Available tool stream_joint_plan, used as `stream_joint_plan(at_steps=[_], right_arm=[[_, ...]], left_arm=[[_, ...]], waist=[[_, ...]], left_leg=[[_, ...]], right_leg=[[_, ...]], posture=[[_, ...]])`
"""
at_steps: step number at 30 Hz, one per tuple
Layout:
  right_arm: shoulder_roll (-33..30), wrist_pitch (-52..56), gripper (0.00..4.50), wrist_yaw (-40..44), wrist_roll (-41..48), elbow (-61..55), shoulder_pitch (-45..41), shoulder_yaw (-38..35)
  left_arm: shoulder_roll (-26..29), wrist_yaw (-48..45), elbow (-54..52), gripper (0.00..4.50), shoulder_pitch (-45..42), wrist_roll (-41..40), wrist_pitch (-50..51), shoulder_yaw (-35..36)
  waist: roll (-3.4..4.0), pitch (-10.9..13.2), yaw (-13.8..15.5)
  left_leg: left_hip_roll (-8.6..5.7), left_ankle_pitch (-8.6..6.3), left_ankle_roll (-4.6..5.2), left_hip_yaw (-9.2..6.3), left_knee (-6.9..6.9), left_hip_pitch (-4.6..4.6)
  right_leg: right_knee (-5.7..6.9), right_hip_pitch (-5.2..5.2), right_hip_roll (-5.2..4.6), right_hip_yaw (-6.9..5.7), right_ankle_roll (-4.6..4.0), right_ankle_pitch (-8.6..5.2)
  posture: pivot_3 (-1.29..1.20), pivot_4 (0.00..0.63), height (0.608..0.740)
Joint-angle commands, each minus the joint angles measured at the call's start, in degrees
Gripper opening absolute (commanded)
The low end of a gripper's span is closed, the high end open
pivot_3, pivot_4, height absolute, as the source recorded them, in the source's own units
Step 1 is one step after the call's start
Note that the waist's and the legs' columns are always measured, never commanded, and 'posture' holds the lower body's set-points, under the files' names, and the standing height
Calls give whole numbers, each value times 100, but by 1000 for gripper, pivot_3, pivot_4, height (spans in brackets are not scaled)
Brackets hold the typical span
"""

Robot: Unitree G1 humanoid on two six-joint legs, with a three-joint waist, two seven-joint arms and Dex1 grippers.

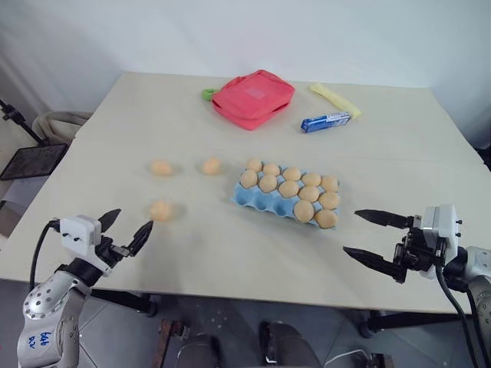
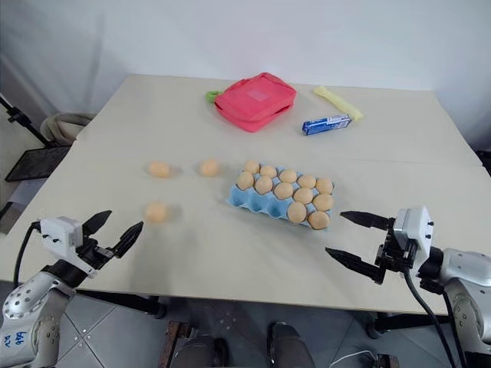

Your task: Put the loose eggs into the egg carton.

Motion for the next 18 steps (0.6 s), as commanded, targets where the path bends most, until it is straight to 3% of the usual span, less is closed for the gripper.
stream_joint_plan(at_steps=[1, 18], right_arm=[[168, -107, 4500, 37, 212, -339, 203, -28], [731, -456, 4500, -220, -96, -282, 542, 432]], left_arm=[[-50, 114, -41, 4452, -13, -143, -127, 60], [-39, 281, 608, 4452, -658, 214, -386, -766]], waist=[[0, 0, 3], [-2, -1, 1]], left_leg=[[0, -1, 0, 0, -1, 0], [3, -8, -8, 5, -9, 3]], right_leg=[[-2, 0, -1, 0, 0, 0], [-6, -2, 0, -1, -3, -2]], posture=[[0, 150, 740], [0, 150, 740]])
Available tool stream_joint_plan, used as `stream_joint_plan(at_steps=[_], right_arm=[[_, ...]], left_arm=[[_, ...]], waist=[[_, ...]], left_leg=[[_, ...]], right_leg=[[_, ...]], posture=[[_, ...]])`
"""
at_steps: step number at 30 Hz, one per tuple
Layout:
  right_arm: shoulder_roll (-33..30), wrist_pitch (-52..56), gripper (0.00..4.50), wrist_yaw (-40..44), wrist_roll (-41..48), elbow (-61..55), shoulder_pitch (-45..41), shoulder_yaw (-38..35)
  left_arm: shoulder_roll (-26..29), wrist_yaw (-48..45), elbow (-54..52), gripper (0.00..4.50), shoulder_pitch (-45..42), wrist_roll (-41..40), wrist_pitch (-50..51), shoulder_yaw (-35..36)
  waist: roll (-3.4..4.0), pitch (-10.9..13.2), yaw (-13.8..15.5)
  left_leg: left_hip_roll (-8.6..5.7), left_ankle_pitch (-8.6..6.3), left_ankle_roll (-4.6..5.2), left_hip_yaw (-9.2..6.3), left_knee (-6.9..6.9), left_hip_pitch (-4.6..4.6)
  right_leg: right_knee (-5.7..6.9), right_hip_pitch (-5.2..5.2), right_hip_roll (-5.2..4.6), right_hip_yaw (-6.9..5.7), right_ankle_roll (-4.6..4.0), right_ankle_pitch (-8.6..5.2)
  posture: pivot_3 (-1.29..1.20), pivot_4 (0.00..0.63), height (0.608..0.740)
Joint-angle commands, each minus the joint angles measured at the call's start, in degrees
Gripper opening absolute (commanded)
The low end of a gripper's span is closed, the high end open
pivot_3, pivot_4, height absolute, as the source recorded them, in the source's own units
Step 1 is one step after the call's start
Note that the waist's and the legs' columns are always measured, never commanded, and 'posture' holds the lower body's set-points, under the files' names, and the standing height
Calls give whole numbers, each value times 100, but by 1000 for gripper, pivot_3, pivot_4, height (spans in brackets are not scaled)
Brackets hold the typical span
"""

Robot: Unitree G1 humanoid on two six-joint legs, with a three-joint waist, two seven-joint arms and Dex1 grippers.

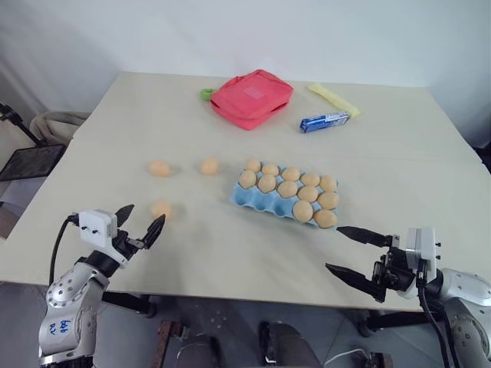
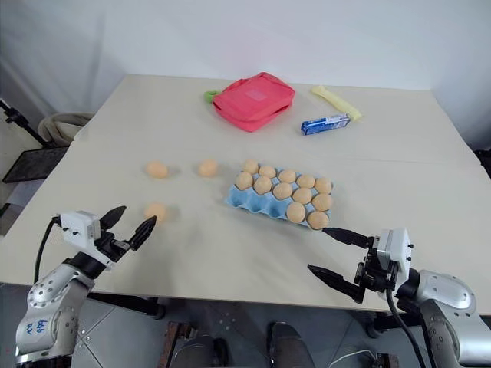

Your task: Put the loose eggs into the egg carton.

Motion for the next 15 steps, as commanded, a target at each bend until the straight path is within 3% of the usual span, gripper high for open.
stream_joint_plan(at_steps=[1, 15], right_arm=[[73, -140, 4500, -46, -1, -16, 43, 2], [309, -328, 4500, -222, -217, 155, -23, 228]], left_arm=[[46, 20, 210, 4452, -279, 96, -220, -90], [113, -135, 1427, 4452, -1211, 313, -256, -514]], waist=[[-1, 0, 3], [0, 0, 1]], left_leg=[[0, 0, 0, 0, 0, 0], [0, -3, 0, 1, 0, -1]], right_leg=[[0, 0, 0, 0, 0, 0], [0, -1, 0, -2, 12, 7]], posture=[[0, 150, 740], [0, 150, 740]])
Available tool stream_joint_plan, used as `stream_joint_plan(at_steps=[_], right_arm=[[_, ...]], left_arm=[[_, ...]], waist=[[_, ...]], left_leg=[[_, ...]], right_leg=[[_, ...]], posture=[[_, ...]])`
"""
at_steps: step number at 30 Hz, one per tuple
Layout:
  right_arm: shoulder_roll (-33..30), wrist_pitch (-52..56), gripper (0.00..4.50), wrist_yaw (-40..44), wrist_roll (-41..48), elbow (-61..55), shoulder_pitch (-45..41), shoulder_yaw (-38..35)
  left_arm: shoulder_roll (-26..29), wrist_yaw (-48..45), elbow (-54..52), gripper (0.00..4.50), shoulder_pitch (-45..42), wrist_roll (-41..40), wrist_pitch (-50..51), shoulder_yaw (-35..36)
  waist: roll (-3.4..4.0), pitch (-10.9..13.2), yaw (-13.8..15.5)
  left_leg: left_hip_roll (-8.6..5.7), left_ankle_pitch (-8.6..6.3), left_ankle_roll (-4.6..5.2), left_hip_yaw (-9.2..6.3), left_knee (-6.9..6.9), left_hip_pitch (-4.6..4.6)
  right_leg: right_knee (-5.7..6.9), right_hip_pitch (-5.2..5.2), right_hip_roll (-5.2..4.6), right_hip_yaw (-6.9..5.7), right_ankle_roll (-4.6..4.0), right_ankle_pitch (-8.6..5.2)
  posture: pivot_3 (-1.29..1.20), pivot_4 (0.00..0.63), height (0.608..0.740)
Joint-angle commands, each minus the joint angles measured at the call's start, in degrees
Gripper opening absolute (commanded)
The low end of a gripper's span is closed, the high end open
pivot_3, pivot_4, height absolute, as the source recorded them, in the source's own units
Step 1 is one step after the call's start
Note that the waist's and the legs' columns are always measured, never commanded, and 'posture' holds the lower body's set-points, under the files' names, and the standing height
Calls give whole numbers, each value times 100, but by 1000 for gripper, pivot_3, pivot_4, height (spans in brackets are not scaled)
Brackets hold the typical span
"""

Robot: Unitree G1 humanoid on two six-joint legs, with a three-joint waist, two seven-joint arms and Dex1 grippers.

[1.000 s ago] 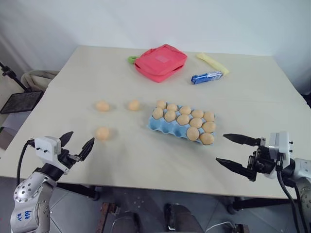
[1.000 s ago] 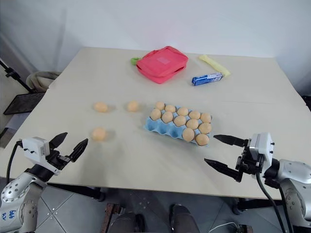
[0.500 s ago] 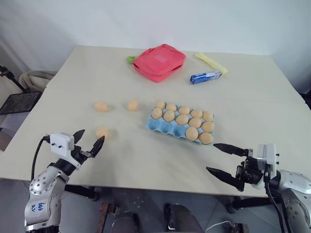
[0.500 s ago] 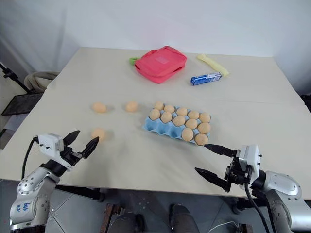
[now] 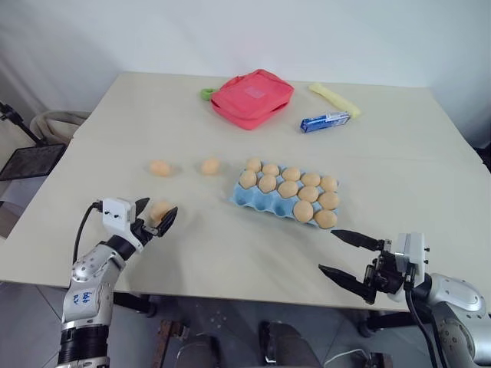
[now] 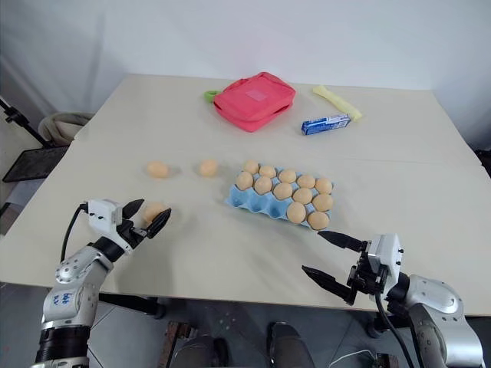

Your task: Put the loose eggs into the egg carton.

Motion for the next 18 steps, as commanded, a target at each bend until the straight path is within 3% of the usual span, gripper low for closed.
stream_joint_plan(at_steps=[1, 2, 4, 9, 18], right_arm=[[41, -150, 4500, -59, 19, 5, -38, -37], [41, -161, 4500, -65, 18, 14, -33, -39], [27, -215, 4500, -42, 8, 96, -28, -54], [-1, -340, 4500, 9, -8, 266, -20, -90], [-44, -626, 4500, 194, -68, 650, -137, -121]], left_arm=[[78, -53, 110, 4452, -143, 40, -8, -73], [90, -55, 139, 4452, -157, 46, 26, -99], [86, -93, 149, 4044, -156, 25, 51, -144], [86, -85, -34, 2565, -83, -3, 182, -147], [261, -353, -474, 2565, -519, -287, 487, -155]], waist=[[0, 0, 2], [0, 0, 4], [0, 0, 5], [0, 0, 5], [1, 1, 7]], left_leg=[[0, -2, -1, 0, 0, 0], [0, -2, -1, 0, -1, 0], [3, -3, -3, 0, -3, 0], [5, -5, -6, -1, -2, 0], [4, -4, -5, -1, -1, 0]], right_leg=[[0, 0, 0, 0, 6, 3], [0, -1, 0, -1, 7, 4], [1, -3, 1, -3, 9, 5], [1, -3, 3, -5, 9, 5], [1, -2, 2, -5, 7, 4]], posture=[[0, 150, 740], [0, 150, 740], [0, 150, 740], [0, 150, 740], [0, 150, 740]])
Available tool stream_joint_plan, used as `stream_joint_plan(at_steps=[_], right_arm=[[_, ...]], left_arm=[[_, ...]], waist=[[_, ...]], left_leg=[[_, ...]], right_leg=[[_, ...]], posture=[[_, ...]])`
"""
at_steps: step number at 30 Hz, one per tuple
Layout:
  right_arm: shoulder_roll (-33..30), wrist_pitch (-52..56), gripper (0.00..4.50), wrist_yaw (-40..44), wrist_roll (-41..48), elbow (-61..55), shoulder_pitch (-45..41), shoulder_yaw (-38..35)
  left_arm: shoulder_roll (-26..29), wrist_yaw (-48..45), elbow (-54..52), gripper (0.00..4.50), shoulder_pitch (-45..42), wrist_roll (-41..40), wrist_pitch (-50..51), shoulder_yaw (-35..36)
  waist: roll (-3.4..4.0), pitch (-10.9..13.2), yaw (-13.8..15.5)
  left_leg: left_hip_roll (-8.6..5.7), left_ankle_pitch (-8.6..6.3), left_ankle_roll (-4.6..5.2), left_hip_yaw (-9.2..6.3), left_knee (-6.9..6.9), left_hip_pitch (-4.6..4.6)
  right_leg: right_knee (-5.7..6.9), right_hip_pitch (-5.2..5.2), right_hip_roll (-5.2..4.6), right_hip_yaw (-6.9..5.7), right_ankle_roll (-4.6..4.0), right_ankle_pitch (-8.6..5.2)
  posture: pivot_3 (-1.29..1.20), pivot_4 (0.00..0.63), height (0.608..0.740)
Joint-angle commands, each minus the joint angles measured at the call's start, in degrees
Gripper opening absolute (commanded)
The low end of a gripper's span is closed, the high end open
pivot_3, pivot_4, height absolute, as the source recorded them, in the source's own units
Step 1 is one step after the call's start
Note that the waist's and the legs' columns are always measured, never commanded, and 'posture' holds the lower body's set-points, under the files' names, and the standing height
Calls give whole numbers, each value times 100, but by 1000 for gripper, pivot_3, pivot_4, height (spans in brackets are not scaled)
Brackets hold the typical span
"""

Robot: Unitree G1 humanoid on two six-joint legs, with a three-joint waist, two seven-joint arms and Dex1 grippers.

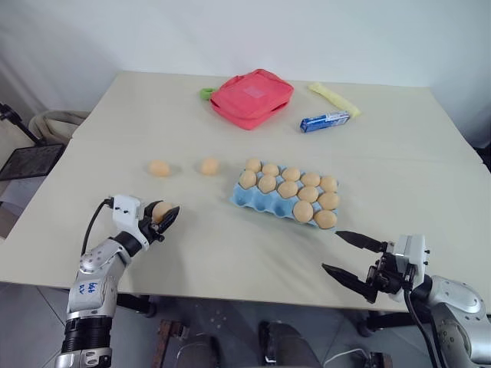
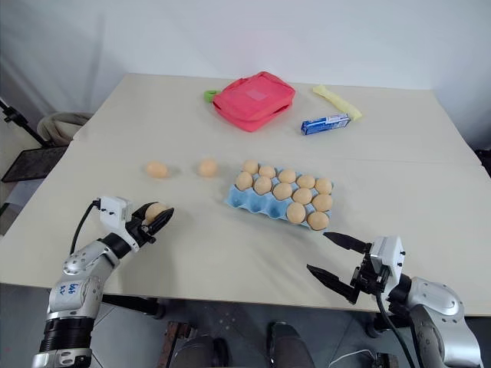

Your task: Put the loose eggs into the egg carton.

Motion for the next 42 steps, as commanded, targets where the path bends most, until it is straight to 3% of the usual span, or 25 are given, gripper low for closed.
stream_joint_plan(at_steps=[1, 11, 17, 25, 36, 42], right_arm=[[-50, -222, 4500, 109, 21, 87, -98, -116], [-44, -543, 4500, 149, -70, 417, -171, -193], [-15, -685, 4500, 25, -108, 409, 25, -291], [109, -831, 4500, -338, -116, -71, 666, -407], [243, -960, 4500, -692, -128, -353, 1150, -524], [242, -1034, 4500, -764, -118, -384, 1278, -523]], left_arm=[[143, -217, -458, 2565, -319, -227, 52, -16], [322, -944, -724, 2565, -1337, -318, 731, -880], [-283, -1116, -319, 2565, -2103, -136, 783, -1684], [-1017, -1481, 981, 2565, -2921, 343, 328, -2422], [-1707, -1512, 2380, 2565, -3594, 850, -347, -2596], [-1762, -1671, 2335, 4006, -3592, 876, -263, -2618]], waist=[[0, 0, 2], [6, 3, 2], [7, 5, 14], [13, 9, -18], [12, 11, 4], [12, 11, 0]], left_leg=[[0, 0, 0, 0, 0, -1], [-2, 1, -1, 1, 3, 0], [-7, 3, 1, 2, 10, -3], [-5, 18, 27, 1, 12, -2], [-11, 14, 39, -3, 10, -10], [-9, 13, 38, -8, 13, -27]], right_leg=[[0, 0, 0, 0, 1, 0], [2, 1, 4, 0, 5, 2], [1, 3, 4, 3, 13, 6], [2, 1, 13, 10, 15, 7], [-6, -2, 9, 12, 22, 7], [-4, -18, 12, 8, 24, 5]], posture=[[0, 150, 740], [0, 150, 740], [0, 150, 740], [0, 150, 740], [0, 150, 740], [0, 150, 740]])
